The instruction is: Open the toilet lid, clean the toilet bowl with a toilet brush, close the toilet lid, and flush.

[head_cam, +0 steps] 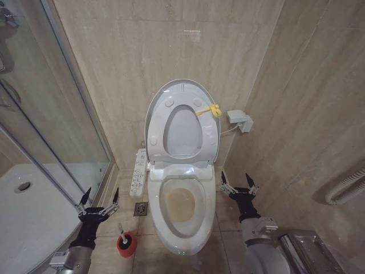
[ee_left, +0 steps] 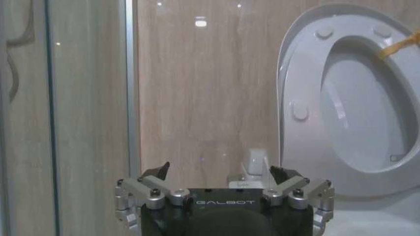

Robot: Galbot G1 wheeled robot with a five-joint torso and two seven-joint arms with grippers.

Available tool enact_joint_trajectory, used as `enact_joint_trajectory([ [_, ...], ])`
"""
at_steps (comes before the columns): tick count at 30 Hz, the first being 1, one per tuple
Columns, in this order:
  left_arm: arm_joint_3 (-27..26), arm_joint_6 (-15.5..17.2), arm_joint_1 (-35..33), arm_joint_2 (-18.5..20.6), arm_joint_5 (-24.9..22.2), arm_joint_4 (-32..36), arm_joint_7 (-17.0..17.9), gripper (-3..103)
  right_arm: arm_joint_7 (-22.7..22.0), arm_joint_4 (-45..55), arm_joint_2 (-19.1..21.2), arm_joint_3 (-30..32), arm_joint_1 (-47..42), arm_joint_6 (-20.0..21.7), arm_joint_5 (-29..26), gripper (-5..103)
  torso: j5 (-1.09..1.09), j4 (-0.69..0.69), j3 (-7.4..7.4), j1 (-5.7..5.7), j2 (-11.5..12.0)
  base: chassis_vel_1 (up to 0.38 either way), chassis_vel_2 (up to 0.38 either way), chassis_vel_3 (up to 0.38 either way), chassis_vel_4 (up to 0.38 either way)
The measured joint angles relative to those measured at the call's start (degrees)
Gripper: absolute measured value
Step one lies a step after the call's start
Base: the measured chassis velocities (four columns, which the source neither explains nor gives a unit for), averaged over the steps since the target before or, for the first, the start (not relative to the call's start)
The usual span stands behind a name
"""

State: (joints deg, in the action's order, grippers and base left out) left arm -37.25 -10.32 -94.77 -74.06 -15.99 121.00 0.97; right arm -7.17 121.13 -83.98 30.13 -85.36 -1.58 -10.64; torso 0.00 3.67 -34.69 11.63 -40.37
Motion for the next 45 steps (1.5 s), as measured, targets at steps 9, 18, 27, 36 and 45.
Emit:
enact_joint_trajectory([
  [9, -0.7, 1.5, 1.4, 0.3, 0.3, -1.5, -0.3, 100, 0.0, 0.0, 0.0, 0.0, 0.0, 0.0, 0.0, 100, 0.00, 0.00, 0.00, 0.00, 0.0, 0.000, 0.000, 0.000, 0.000],
  [18, -0.8, 1.4, 1.5, 0.4, 0.7, -1.8, -0.4, 100, 0.0, 0.0, 0.0, 0.0, 0.0, 0.0, 0.0, 100, 0.00, 0.00, 0.00, 0.00, 0.0, 0.000, 0.000, 0.000, 0.000],
  [27, -0.8, 1.3, 1.5, 0.4, 0.7, -1.8, -0.4, 100, 0.0, 0.0, 0.0, 0.0, 0.0, 0.0, 0.0, 100, 0.00, 0.00, 0.00, 0.00, 0.0, 0.000, 0.000, 0.000, 0.000],
  [36, -0.8, 1.3, 1.5, 0.4, 0.7, -1.8, -0.4, 100, 0.0, 0.0, 0.0, 0.0, 0.0, 0.0, 0.0, 100, 0.00, 0.00, 0.00, 0.00, 0.0, 0.000, 0.000, 0.000, 0.000],
  [45, -0.8, 1.2, 1.5, 0.4, 0.7, -1.8, -0.4, 100, 0.0, 0.0, 0.0, 0.0, 0.0, 0.0, 0.0, 100, 0.00, 0.00, 0.00, 0.00, 0.0, 0.000, 0.000, 0.000, 0.000],
])
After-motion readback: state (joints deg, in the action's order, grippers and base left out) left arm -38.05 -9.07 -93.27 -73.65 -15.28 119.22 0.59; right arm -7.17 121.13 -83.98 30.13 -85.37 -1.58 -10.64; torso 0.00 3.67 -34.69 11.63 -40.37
